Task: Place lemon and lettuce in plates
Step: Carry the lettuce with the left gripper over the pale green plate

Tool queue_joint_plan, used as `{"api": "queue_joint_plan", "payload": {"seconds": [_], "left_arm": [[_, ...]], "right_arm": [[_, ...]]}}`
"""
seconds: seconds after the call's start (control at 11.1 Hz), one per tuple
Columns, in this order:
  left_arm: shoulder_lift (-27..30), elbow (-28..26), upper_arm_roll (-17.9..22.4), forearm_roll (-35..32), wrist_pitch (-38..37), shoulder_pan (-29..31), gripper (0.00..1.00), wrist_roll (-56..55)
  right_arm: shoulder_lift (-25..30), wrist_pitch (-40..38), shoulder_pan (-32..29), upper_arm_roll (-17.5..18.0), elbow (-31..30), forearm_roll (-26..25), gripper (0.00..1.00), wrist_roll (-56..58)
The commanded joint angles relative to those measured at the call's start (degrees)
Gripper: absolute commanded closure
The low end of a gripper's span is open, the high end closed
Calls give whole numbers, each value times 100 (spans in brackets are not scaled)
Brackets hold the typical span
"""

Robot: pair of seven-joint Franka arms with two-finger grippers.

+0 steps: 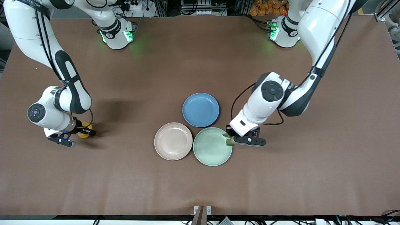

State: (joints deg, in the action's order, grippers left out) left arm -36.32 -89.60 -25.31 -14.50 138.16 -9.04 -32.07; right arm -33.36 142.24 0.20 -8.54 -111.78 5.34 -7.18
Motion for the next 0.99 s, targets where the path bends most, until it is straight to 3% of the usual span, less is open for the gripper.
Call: {"api": "queue_joint_plan", "payload": {"seconds": [0.0, 0.18, 0.45, 0.9], "left_arm": [[-190, 197, 298, -97, -26, -352, 100, -291], [-392, 363, 465, -97, -17, -650, 100, -571], [-621, 399, 1027, -71, 62, -1248, 100, -765], [-797, 461, 1072, -36, 150, -1381, 100, -907]], "right_arm": [[-56, -853, -37, 46, 577, 72, 55, 129], [-21, -1223, 15, 54, 780, 64, 55, 146], [5, -2137, 121, 168, 1359, 81, 55, 102], [5, -2069, 173, 826, 1527, 212, 54, 50]]}}
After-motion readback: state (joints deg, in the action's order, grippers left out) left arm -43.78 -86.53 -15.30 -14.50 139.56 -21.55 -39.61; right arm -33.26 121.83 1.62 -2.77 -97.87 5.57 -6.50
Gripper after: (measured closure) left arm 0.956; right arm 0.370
